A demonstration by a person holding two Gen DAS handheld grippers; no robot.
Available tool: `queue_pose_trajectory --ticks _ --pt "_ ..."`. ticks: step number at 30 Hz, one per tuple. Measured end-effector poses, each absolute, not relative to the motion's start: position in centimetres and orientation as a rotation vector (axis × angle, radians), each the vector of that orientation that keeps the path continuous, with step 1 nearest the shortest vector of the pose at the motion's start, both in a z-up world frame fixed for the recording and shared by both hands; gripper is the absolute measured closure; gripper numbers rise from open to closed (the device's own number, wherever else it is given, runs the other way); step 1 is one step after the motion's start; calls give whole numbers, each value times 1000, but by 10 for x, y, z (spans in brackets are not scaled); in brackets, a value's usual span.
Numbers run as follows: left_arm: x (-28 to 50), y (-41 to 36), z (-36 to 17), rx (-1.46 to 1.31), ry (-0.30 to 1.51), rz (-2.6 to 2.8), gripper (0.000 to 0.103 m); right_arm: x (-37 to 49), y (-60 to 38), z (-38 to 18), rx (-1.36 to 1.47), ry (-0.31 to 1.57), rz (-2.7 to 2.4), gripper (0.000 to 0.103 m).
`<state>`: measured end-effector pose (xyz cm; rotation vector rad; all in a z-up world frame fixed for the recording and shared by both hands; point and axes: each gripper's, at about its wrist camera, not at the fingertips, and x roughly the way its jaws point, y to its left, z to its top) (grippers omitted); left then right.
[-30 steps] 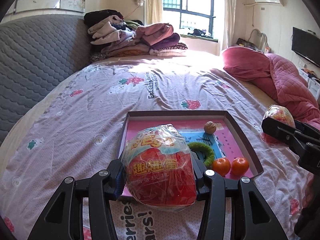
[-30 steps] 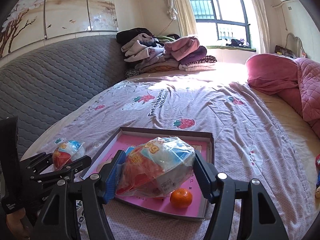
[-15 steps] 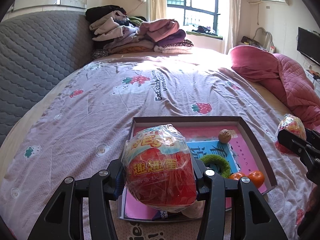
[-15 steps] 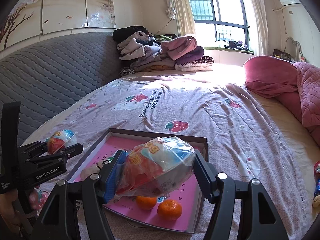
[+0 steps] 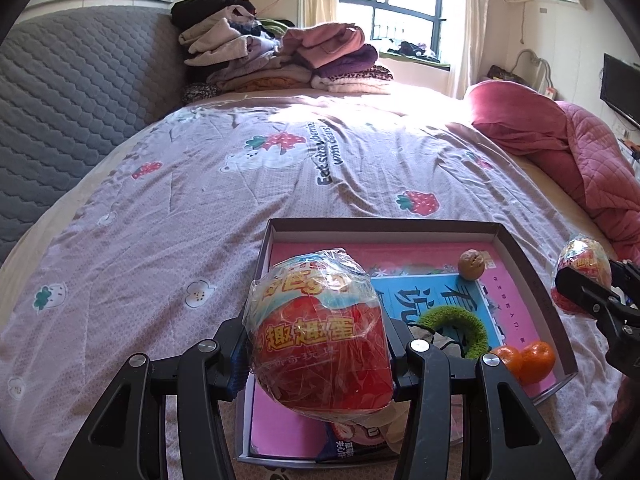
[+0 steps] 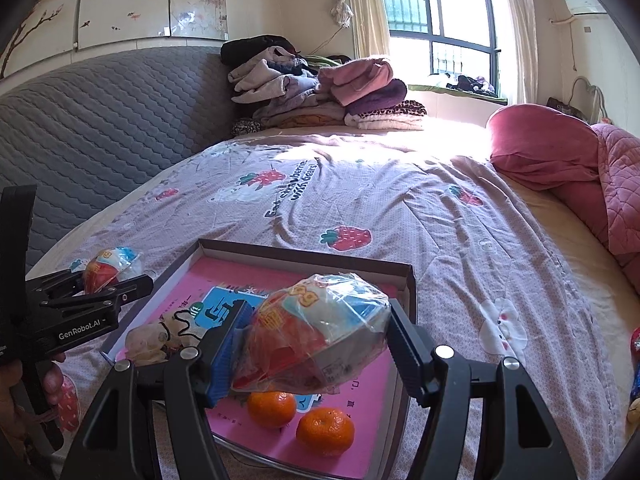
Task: Organize objects
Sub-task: 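Lower the large egg into the tray with the left tool while the right tool lowers the small egg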
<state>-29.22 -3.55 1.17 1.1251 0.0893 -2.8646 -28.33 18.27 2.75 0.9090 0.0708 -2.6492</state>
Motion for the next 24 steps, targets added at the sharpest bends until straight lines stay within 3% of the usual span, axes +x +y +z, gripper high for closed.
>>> queue_pose_trajectory --ticks 24 --pt "-311 -25 -23 1197 44 -2861 51 -308 184 -24 1047 171 -2680 37"
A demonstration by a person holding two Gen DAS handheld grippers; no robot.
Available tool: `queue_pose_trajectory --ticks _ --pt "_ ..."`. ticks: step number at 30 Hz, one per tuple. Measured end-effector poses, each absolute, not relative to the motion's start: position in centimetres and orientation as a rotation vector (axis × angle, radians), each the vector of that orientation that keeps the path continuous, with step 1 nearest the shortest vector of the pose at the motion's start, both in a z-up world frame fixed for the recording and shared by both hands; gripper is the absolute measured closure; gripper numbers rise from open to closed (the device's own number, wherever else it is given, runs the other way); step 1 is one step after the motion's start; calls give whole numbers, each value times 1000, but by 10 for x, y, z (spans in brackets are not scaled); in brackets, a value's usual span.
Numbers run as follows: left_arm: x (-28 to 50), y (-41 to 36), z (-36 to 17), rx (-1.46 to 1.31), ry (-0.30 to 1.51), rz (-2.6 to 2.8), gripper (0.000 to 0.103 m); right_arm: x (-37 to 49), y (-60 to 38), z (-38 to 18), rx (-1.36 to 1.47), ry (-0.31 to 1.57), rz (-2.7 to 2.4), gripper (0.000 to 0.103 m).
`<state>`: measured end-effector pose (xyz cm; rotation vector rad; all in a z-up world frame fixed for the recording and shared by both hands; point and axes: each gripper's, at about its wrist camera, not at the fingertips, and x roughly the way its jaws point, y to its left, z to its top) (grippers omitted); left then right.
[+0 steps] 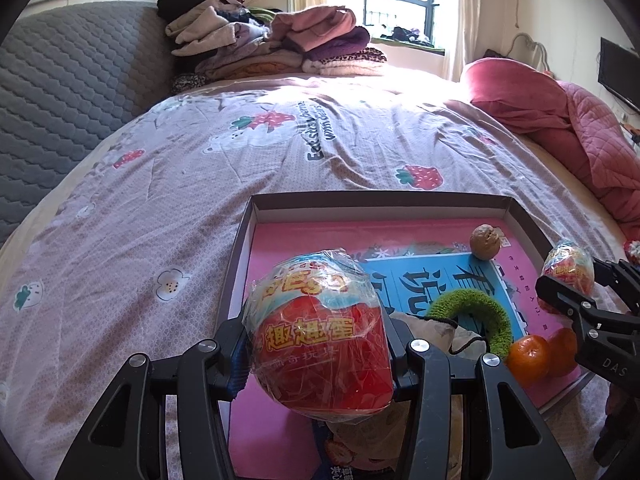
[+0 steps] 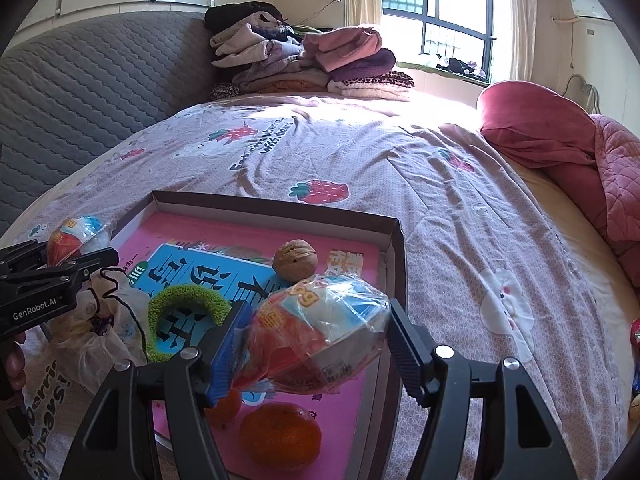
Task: Organize objects
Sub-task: 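Lower the large egg into the tray with the left tool while the right tool lowers the small egg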
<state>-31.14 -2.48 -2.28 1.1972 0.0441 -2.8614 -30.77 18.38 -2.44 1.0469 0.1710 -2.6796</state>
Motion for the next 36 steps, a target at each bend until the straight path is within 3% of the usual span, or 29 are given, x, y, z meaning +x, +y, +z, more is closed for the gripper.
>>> queue_pose_trajectory --ticks 36 --pt "-316 -22 -35 1228 31 -2845 51 -317 180 -44 1141 229 -2690 37"
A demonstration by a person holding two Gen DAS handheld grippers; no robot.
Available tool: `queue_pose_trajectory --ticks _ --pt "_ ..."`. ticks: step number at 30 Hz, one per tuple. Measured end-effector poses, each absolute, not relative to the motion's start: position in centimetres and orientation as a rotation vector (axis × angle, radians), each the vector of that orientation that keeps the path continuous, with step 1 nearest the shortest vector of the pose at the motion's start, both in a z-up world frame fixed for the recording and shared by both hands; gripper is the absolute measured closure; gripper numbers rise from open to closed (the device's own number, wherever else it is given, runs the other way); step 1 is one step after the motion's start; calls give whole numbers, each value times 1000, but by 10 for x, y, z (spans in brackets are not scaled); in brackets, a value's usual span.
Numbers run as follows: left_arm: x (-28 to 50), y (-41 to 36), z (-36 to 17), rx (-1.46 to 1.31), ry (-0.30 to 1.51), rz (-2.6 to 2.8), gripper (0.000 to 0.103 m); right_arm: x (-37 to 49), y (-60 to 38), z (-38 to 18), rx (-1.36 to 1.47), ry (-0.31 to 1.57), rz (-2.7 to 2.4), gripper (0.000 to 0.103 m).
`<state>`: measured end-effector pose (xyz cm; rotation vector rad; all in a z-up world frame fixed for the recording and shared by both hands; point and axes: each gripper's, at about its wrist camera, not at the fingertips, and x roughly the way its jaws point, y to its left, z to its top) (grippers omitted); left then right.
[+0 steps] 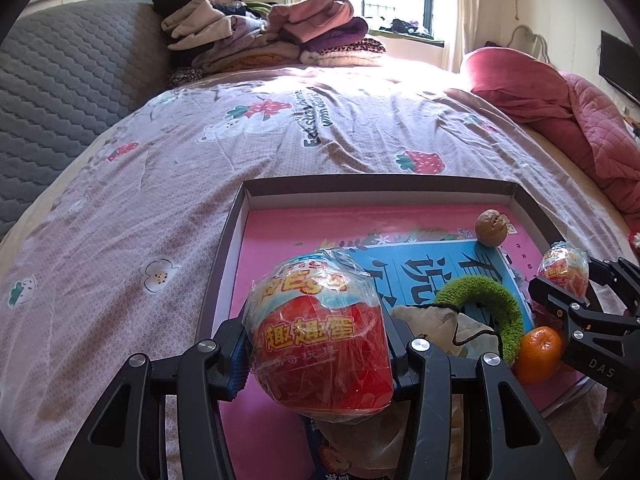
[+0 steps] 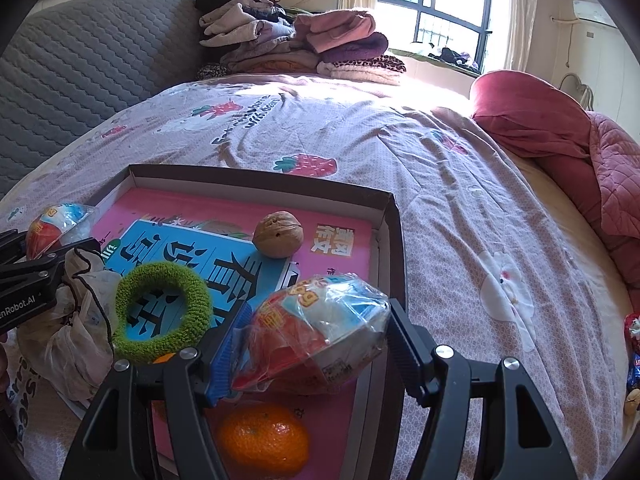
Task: Organize objects
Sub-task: 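Lower the large egg into the tray with the left tool while the right tool lowers the small egg, then open both tools to release the wrapped eggs in the tray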
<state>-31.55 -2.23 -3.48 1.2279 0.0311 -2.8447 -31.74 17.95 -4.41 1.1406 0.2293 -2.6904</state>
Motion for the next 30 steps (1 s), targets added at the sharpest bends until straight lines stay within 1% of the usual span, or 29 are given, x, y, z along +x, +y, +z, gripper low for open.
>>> queue_pose_trajectory --ticks 4,12,15,22,30 --pt "-316 -26 -34 1230 53 -2838 50 -318 182 -43 1151 199 -2682 37" --pt "-314 -29 -30 1214 84 -2840 39 -317 184 -39 1150 172 -2685 36" --pt "-312 -29 -28 1207 80 -2840 37 -316 186 -35 1129 147 -2694 36" --pt "-307 -27 -23 1194 74 -2837 36 -315 182 -32 1138 192 -2688 35" --pt "-300 -32 -13 1162 88 -2836 33 -308 184 -17 1070 170 -2710 35"
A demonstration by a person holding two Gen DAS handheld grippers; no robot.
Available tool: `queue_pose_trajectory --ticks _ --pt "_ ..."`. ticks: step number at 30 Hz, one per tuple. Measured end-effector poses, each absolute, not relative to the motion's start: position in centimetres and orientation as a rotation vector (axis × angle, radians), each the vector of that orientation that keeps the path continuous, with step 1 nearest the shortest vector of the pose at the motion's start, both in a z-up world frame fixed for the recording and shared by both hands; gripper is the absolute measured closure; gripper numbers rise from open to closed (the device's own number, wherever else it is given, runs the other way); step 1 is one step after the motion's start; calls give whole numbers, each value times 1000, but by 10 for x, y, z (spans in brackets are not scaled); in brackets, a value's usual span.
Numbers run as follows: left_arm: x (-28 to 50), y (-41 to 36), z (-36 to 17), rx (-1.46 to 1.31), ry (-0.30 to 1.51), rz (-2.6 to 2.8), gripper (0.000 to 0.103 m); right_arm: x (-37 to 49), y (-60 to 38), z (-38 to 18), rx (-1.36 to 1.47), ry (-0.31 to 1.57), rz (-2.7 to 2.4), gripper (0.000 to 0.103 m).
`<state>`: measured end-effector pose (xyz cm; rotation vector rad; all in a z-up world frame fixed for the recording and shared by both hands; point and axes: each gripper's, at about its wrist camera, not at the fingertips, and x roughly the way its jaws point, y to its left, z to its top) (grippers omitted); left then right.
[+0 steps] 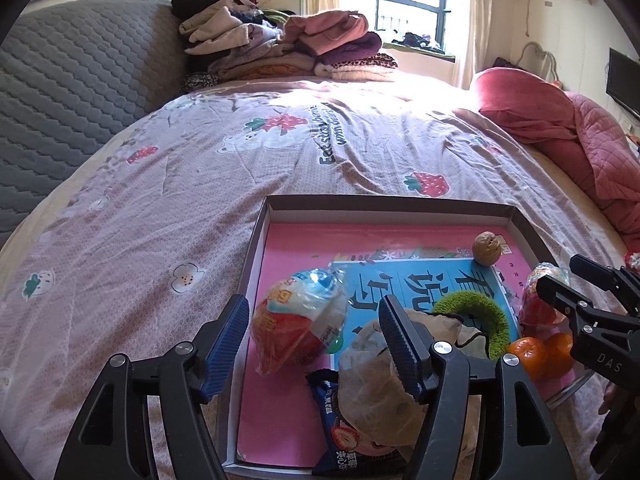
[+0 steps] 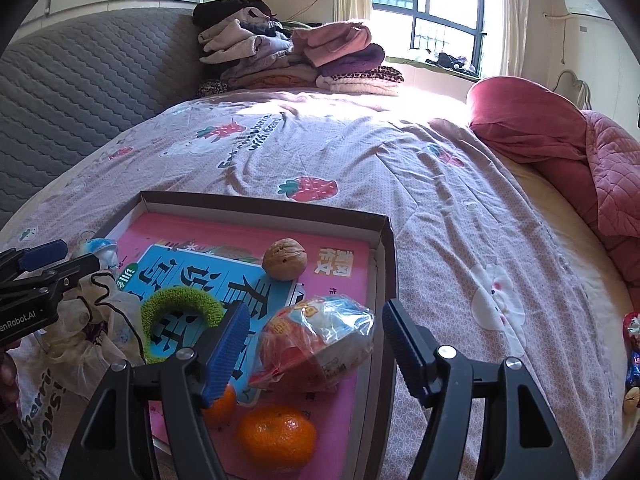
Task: Organize objects
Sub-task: 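Open both tools to release the wrapped eggs in the tray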
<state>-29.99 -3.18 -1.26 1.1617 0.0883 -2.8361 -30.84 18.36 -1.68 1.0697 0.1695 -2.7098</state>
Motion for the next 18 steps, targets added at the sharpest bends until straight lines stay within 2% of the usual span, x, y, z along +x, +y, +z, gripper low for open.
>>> queue_pose_trajectory --ticks 18 --pt "-259 -22 28 1076 128 -2866 27 -253 196 36 888 37 -2724 35"
